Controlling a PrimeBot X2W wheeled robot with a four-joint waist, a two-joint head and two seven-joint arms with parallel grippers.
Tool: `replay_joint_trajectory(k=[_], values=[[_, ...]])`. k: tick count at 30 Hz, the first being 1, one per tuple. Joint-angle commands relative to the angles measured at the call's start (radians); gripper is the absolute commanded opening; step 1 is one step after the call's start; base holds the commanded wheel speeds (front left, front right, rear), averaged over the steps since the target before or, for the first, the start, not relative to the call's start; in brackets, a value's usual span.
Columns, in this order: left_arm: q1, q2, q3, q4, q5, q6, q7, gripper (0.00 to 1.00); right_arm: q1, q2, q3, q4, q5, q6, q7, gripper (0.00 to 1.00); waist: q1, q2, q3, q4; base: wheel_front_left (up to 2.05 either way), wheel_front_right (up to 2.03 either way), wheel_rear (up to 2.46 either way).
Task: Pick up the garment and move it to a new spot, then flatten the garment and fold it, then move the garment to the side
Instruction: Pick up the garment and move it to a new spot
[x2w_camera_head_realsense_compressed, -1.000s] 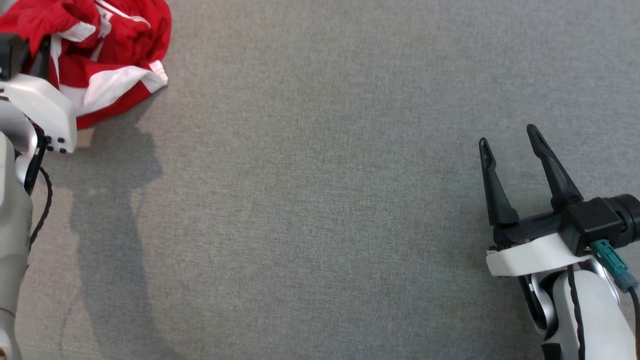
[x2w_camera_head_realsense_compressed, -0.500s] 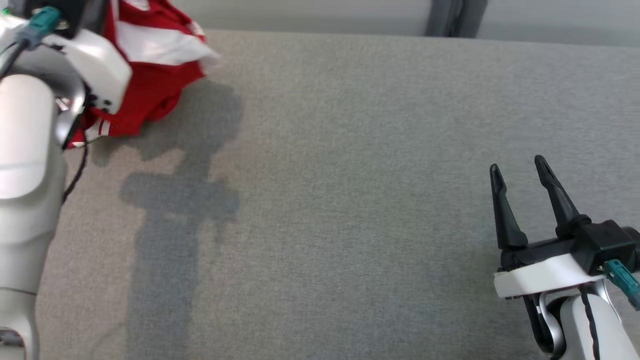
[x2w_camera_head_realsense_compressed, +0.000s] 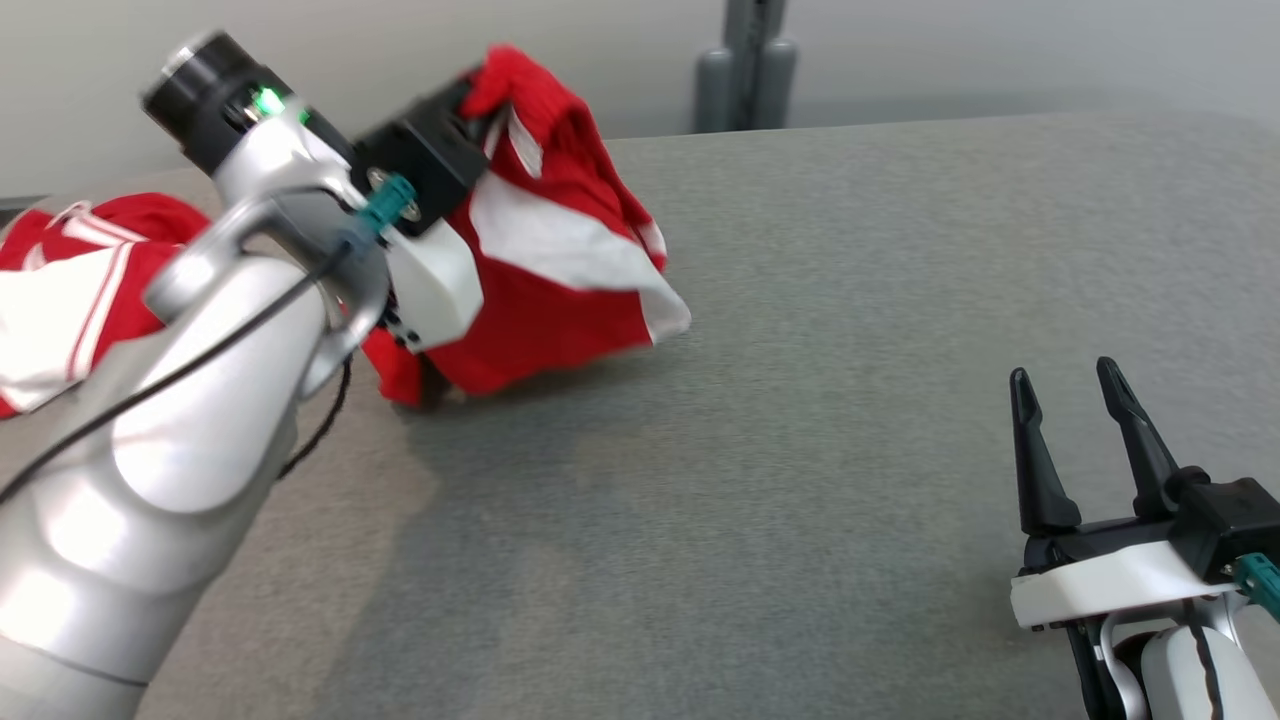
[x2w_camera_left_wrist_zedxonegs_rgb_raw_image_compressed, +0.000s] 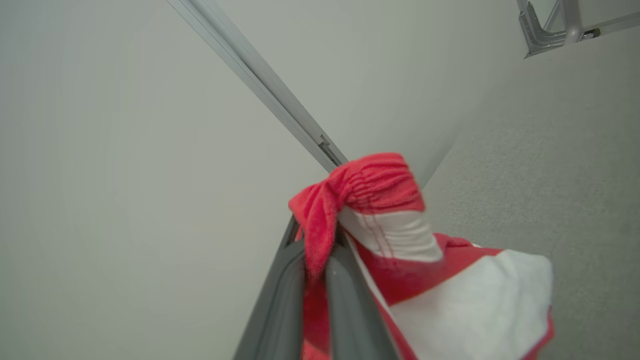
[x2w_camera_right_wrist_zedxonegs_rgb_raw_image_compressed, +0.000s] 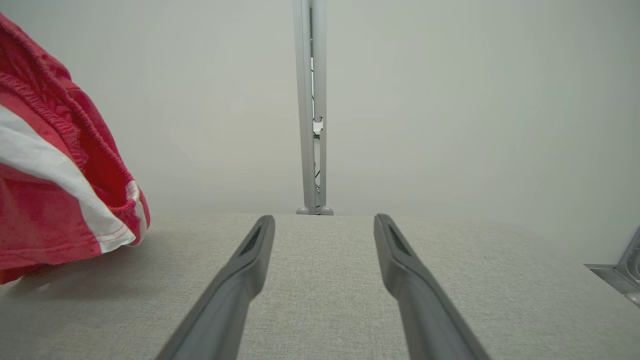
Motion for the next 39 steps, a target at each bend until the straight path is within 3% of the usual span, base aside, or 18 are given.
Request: replay_joint_trajectory(k=[1, 11, 22, 25, 31, 39], values=[[0.021, 0.010, -0.036, -0.012, -0.024, 0.001, 0.009, 0.00, 0.007, -0.005, -0.005, 0.001, 0.013, 0.000, -0.005, 1.00, 0.0000, -0.0001, -0.004, -0.065, 0.00, 0.00, 0.00], [0.048, -0.002, -0.206, 0.066, -0.060, 0.001, -0.006, 0.00, -0.010, -0.005, 0.009, 0.003, 0.041, 0.000, -0.005, 1.00, 0.0000, -0.0001, 0.049, -0.199, 0.00, 0.00, 0.00], [0.057, -0.099, -0.262, 0.325, -0.066, 0.019, -0.113, 0.00, -0.026, -0.005, 0.020, 0.006, 0.059, 0.000, -0.005, 1.00, 0.0000, -0.0001, 0.094, -0.275, 0.00, 0.00, 0.00], [0.062, -0.137, -0.248, 0.380, -0.084, 0.044, -0.152, 1.00, -0.022, -0.005, 0.015, 0.011, 0.058, 0.000, -0.005, 1.00, 0.0000, -0.0001, 0.091, -0.265, 0.00, 0.00, 0.00], [0.077, -0.204, -0.223, 0.454, -0.132, 0.064, -0.203, 1.00, -0.022, -0.006, 0.005, 0.012, 0.046, 0.000, -0.005, 1.00, 0.0000, -0.0001, 0.072, -0.219, 0.00, 0.00, 0.00], [0.148, -0.246, -0.160, 0.452, -0.218, 0.099, -0.255, 1.00, 0.003, -0.005, -0.017, 0.016, 0.049, 0.000, -0.005, 1.00, 0.0000, -0.0001, 0.030, -0.126, 0.00, 0.00, 0.00]])
